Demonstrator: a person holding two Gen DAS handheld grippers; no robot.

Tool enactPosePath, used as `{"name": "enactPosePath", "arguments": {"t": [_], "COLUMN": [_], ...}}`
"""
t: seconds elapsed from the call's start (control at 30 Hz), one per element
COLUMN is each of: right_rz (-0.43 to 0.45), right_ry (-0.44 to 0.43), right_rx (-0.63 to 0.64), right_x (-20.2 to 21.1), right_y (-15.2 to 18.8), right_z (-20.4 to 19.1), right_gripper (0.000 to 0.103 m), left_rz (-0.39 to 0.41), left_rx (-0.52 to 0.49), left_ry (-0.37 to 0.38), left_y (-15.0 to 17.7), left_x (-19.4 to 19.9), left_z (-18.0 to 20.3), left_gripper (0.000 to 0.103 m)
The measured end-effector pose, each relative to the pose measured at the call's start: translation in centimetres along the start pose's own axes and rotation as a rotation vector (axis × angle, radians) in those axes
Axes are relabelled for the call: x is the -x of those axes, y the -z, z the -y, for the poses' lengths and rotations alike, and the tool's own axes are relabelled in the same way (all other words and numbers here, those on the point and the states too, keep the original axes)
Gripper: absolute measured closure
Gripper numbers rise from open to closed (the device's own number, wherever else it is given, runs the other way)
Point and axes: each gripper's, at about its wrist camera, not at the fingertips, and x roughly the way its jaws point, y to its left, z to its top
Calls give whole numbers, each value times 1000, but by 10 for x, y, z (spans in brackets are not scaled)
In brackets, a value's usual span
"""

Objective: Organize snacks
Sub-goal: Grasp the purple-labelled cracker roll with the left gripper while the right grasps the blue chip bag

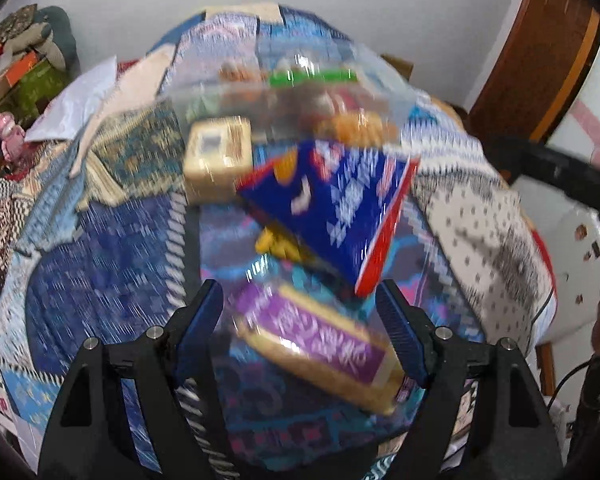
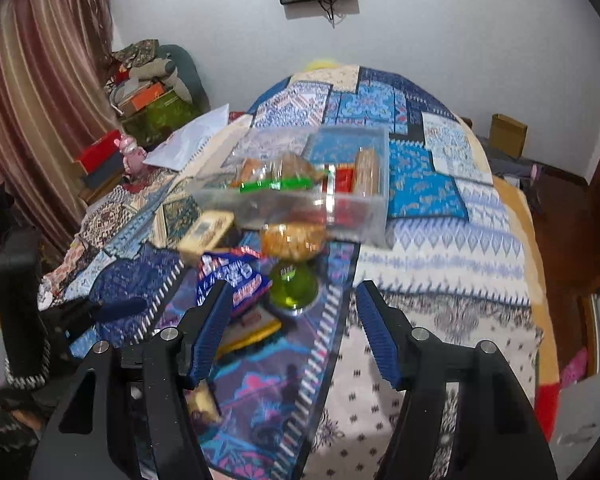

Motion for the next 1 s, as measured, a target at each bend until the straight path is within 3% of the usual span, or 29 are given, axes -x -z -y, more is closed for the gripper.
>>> {"name": "enactPosePath", "arguments": {"t": [0.17, 0.53, 0.7, 1.0], "right_rz": [-24, -78, -88, -94], "right_ry": [-9, -57, -76, -88], "right_rx": [-14, -34, -24, -29], "right_x": [-4, -20, -28, -30], "right_y": [11, 20, 21, 25], "right_z": [-1, -16, -25, -26], "right_gripper": [42, 42, 42, 42], "left_rz": [3, 29, 21, -41], "left_rx": [4, 81, 161, 140], "left_ry": [-29, -113, -73, 22], "left_y": [13, 14, 17, 35], "left_x": [-7, 3, 16, 21], "left_z": [-7, -66, -78, -51], "left_gripper": [18, 18, 18, 18]}}
